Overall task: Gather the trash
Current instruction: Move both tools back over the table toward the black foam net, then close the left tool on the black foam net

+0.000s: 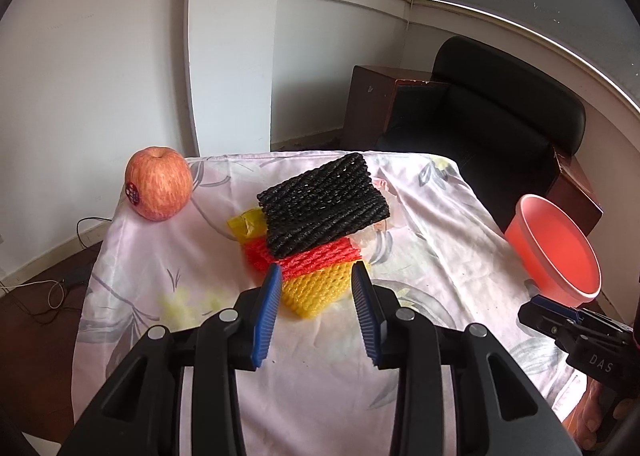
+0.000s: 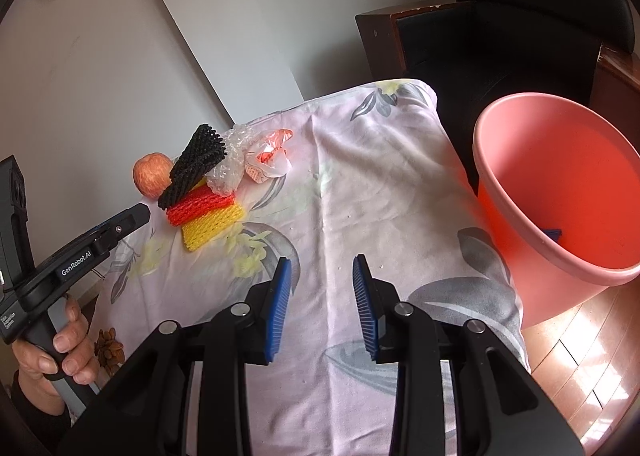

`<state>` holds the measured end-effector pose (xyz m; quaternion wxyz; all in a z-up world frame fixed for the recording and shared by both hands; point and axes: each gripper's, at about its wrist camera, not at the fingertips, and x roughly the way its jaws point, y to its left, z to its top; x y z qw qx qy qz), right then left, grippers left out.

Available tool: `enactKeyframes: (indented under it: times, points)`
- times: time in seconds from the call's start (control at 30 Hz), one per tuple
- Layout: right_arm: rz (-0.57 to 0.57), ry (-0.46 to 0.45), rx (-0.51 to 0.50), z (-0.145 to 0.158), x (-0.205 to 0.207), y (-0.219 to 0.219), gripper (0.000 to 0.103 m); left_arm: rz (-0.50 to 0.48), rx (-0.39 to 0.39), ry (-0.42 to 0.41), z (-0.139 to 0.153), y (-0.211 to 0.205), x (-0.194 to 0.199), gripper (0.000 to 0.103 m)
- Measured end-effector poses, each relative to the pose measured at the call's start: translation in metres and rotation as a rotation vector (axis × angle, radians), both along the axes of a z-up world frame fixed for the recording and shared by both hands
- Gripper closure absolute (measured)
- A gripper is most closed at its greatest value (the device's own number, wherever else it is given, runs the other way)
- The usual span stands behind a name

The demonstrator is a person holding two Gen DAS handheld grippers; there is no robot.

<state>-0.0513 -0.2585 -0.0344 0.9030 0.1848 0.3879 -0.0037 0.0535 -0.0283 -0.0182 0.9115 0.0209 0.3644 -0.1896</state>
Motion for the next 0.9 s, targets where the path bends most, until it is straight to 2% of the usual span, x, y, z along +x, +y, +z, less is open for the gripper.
enactKeyframes:
  times: [0.3, 0.53, 0.8, 0.83, 0.9]
  points:
    - [0.015, 0.012, -0.002, -0.002, 0.010, 0.007, 0.070, -0.029, 0.025, -0.029, 0.002, 0.004, 0.005, 0.060]
    - [0.035, 0.034, 0.009, -0.007, 0.021, 0.013, 0.070, -0.147, 0.161, -0.106, 0.005, -0.011, 0.015, 0.057]
    - [0.051, 0.032, 0.043, -0.004, 0.044, 0.015, 0.070, -0.265, 0.263, -0.123, -0.010, -0.038, 0.035, 0.057]
    - [0.054, 0.029, 0.048, -0.003, 0.048, 0.014, 0.070, -0.273, 0.266, -0.124, -0.012, -0.039, 0.037, 0.057]
    - [0.062, 0.025, 0.055, -0.001, 0.056, 0.015, 0.070, -0.282, 0.265, -0.124, -0.016, -0.038, 0.040, 0.072]
